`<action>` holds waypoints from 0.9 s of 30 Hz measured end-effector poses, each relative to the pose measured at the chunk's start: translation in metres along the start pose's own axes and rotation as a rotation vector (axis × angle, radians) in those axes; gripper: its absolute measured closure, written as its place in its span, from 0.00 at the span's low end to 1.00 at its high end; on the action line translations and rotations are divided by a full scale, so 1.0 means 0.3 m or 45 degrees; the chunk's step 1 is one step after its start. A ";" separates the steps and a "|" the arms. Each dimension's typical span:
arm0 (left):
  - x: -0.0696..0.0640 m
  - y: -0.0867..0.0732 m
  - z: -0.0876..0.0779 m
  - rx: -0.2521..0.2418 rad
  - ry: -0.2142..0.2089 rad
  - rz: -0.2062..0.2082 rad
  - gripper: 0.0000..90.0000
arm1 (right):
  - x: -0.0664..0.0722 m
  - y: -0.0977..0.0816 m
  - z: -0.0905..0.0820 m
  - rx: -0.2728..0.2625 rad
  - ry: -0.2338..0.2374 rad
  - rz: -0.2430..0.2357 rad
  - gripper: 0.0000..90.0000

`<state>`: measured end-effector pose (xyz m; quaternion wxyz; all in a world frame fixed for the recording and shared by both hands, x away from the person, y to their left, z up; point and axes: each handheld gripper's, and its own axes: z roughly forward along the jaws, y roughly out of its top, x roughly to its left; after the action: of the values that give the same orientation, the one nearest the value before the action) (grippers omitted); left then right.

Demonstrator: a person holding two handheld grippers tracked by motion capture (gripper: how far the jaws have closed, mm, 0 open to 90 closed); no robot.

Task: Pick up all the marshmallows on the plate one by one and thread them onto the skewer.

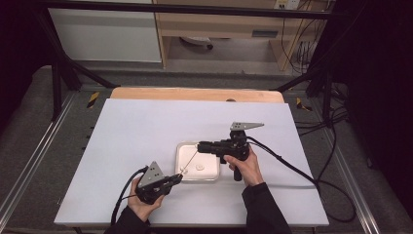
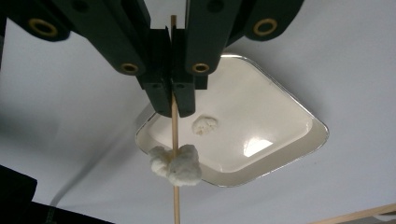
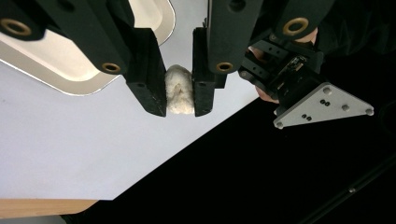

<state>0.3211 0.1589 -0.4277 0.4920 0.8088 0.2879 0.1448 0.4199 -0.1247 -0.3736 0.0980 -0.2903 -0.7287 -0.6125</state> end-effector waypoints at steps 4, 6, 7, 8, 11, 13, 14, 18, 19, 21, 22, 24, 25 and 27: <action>-0.003 0.000 0.002 0.006 0.001 -0.004 0.98 | 0.005 -0.010 0.004 0.007 0.007 -0.002 0.86; -0.004 0.000 0.004 0.007 0.000 -0.010 0.98 | 0.008 -0.014 0.005 0.007 0.009 -0.003 0.86; -0.005 0.001 0.005 0.009 -0.002 -0.011 0.98 | 0.010 -0.018 0.005 0.007 0.004 0.000 0.86; -0.006 0.000 0.005 0.010 -0.001 -0.012 0.98 | 0.010 -0.020 0.006 0.006 0.002 -0.006 0.87; -0.009 0.001 0.004 0.007 0.000 -0.013 0.98 | 0.011 -0.026 0.007 0.008 -0.008 -0.002 0.87; -0.010 0.001 0.004 0.006 -0.001 -0.013 0.98 | 0.010 -0.029 0.008 0.002 -0.001 0.002 0.87; -0.011 0.002 0.006 0.005 -0.003 -0.016 0.98 | 0.010 -0.030 0.008 0.002 0.001 0.001 0.87; -0.011 0.002 0.009 0.009 -0.005 -0.020 0.98 | 0.009 -0.033 0.010 0.005 -0.001 0.006 0.87; -0.013 0.002 0.009 0.009 -0.003 -0.019 0.98 | 0.009 -0.035 0.011 0.002 0.000 0.004 0.87; -0.016 0.002 0.007 0.007 0.000 -0.016 0.98 | 0.011 -0.038 0.012 0.000 0.001 0.008 0.88; -0.016 0.002 0.007 0.006 0.000 -0.017 0.98 | 0.011 -0.039 0.013 -0.001 0.003 0.006 0.88; -0.016 0.003 0.007 0.004 0.000 -0.019 0.98 | 0.013 -0.041 0.014 -0.003 0.009 0.011 0.88; -0.016 0.002 0.007 0.007 0.000 -0.018 0.98 | 0.013 -0.042 0.015 -0.003 0.007 0.009 0.88; -0.015 0.002 0.008 0.011 0.000 -0.015 0.98 | 0.015 -0.045 0.015 0.000 0.007 0.001 0.88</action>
<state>0.3190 0.1542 -0.4281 0.4893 0.8092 0.2934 0.1408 0.4099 -0.1201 -0.3837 0.1002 -0.2890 -0.7282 -0.6133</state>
